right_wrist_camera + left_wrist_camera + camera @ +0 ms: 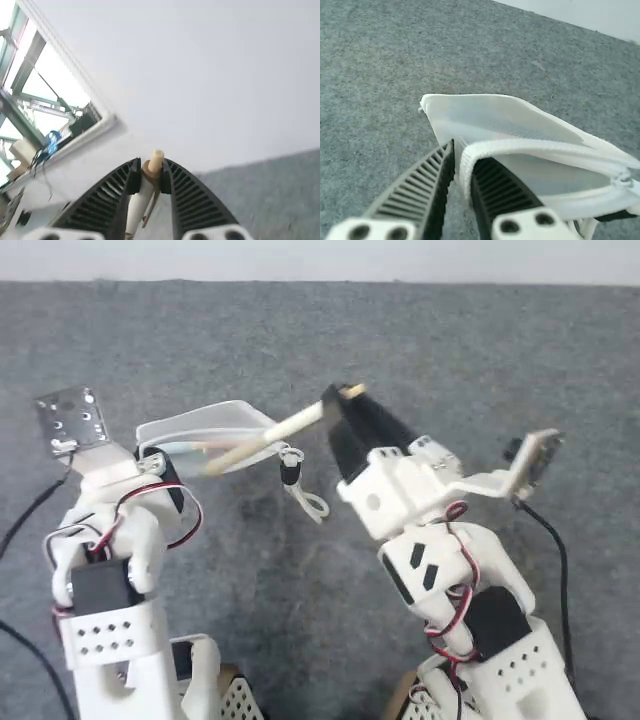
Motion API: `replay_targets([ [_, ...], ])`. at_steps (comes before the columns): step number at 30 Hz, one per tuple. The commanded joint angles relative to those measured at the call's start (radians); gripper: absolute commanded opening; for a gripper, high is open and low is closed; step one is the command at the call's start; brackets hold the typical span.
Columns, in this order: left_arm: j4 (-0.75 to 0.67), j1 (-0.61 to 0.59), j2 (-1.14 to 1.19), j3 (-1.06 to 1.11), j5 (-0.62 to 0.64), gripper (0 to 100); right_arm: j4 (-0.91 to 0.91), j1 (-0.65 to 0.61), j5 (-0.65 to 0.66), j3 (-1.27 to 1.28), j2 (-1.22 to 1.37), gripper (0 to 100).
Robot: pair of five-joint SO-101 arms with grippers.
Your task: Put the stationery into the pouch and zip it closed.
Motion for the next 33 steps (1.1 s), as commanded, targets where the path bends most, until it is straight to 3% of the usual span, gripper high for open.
replay_targets([
  [1, -0.034, 0.002, -0.009, -0.015, -0.005, 1, -0.153, 0.05, 0.031, 0.037, -0.028, 0.6],
  [28, -0.035, 0.002, -0.009, -0.015, -0.009, 1, -0.219, 0.05, 0.032, 0.143, 0.022, 0.6],
  [33, -0.037, 0.002, -0.009, -0.015, -0.009, 1, -0.36, 0.05, 0.032, 0.144, 0.153, 0.6],
])
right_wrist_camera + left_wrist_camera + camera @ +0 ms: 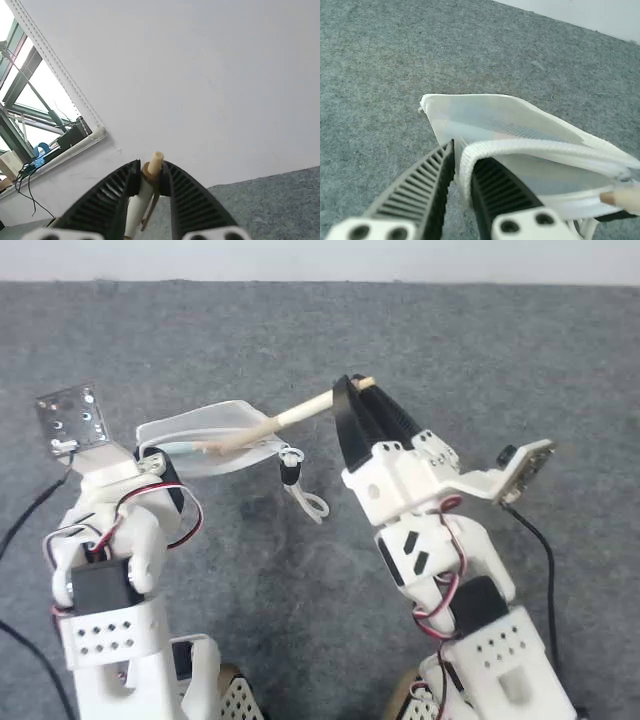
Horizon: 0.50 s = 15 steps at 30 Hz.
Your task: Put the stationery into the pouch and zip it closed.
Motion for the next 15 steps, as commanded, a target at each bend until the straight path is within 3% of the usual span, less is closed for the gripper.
replay_targets([
  [1, -0.037, 0.002, -0.009, -0.015, -0.009, 1, -0.094, 0.012, 0.015, -0.014, 0.096, 0.6],
  [9, -0.037, 0.002, -0.009, -0.016, -0.009, 1, -0.17, 0.01, 0.089, -0.014, 0.226, 0.6],
  [15, -0.037, 0.002, -0.009, -0.016, -0.009, 1, -0.174, -0.082, 0.184, 0.012, 0.26, 0.6],
])
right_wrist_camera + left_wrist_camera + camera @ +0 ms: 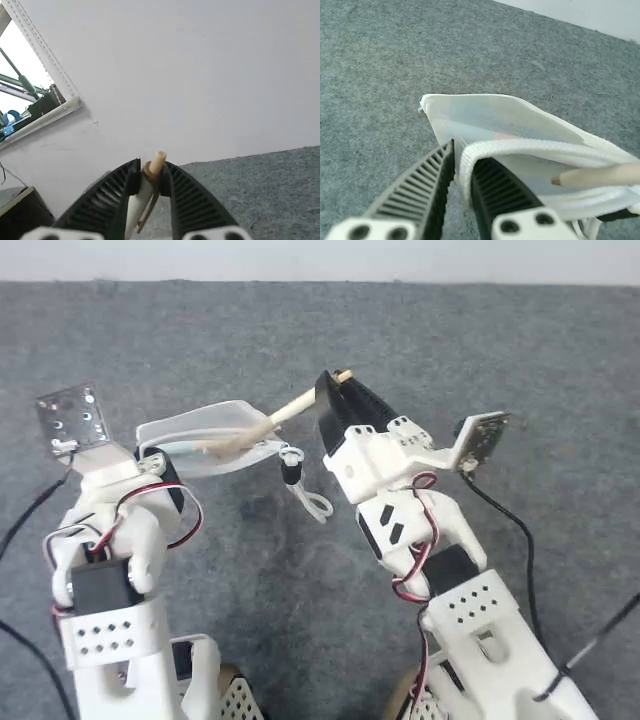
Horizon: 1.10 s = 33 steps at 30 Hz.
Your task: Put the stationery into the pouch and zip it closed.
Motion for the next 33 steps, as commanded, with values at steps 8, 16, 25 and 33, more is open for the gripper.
replay_targets([
  [8, -0.037, -0.043, -0.009, -0.019, -0.006, 1, -0.193, -0.162, 0.209, 0.14, 0.01, 0.6],
  [16, -0.037, -0.04, -0.009, -0.019, -0.005, 1, -0.202, -0.208, 0.264, 0.153, 0.012, 0.6],
  [25, -0.037, -0.038, -0.009, -0.019, -0.005, 1, -0.2, -0.266, 0.331, 0.107, 0.076, 0.6],
  [33, -0.037, 0.0, -0.009, -0.015, -0.006, 1, -0.202, -0.306, 0.408, 0.003, 0.278, 0.9],
])
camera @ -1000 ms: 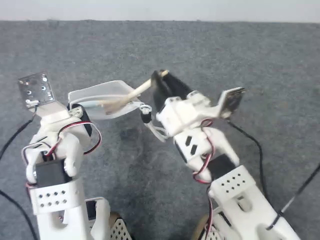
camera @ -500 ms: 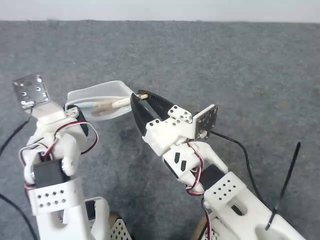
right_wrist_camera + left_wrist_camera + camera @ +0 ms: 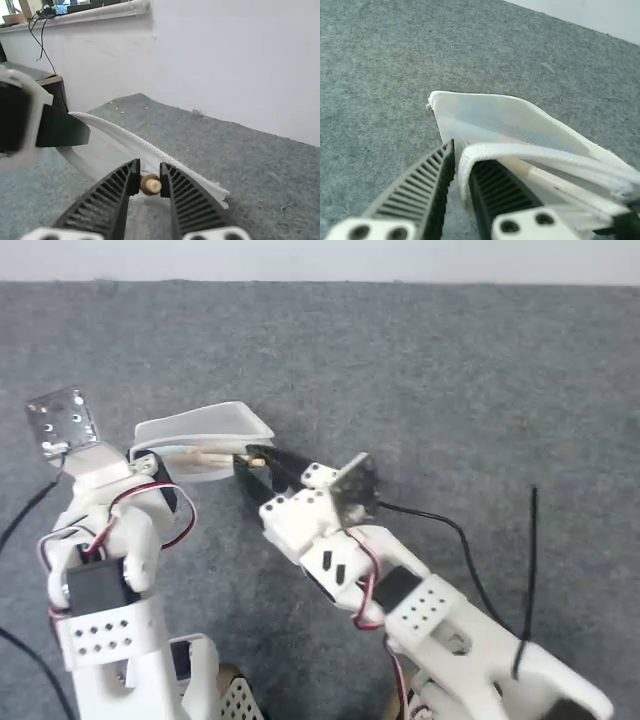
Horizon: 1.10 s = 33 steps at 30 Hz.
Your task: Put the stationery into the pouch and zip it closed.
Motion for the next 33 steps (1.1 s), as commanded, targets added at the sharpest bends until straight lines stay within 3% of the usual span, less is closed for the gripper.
replay_targets([
  [1, -0.035, 0.046, -0.009, -0.015, -0.006, 1, -0.008, -0.015, 0.032, -0.101, 0.064, 0.9],
  [5, -0.035, 0.049, -0.009, -0.015, -0.006, 1, -0.008, -0.019, 0.144, -0.109, 0.091, 6.3],
  [10, -0.034, 0.051, -0.009, -0.015, -0.008, 1, -0.007, -0.021, 0.149, -0.091, 0.076, 20.7],
  [13, -0.034, 0.046, -0.009, -0.015, -0.008, 1, 0.012, -0.035, 0.17, -0.046, -0.01, 17.4],
  [16, -0.034, 0.046, -0.009, -0.015, -0.008, 1, 0.148, -0.056, 0.216, -0.021, -0.147, 14.7],
  [22, -0.032, 0.046, -0.009, -0.015, -0.008, 1, 0.38, -0.056, 0.157, -0.021, -0.361, 8.4],
  [25, -0.031, 0.044, -0.009, -0.015, -0.008, 1, 0.407, -0.05, 0.155, -0.02, -0.392, 0.0],
  [33, -0.031, 0.044, -0.009, -0.015, -0.008, 1, 0.371, 0.071, 0.112, -0.026, -0.371, 0.6],
])
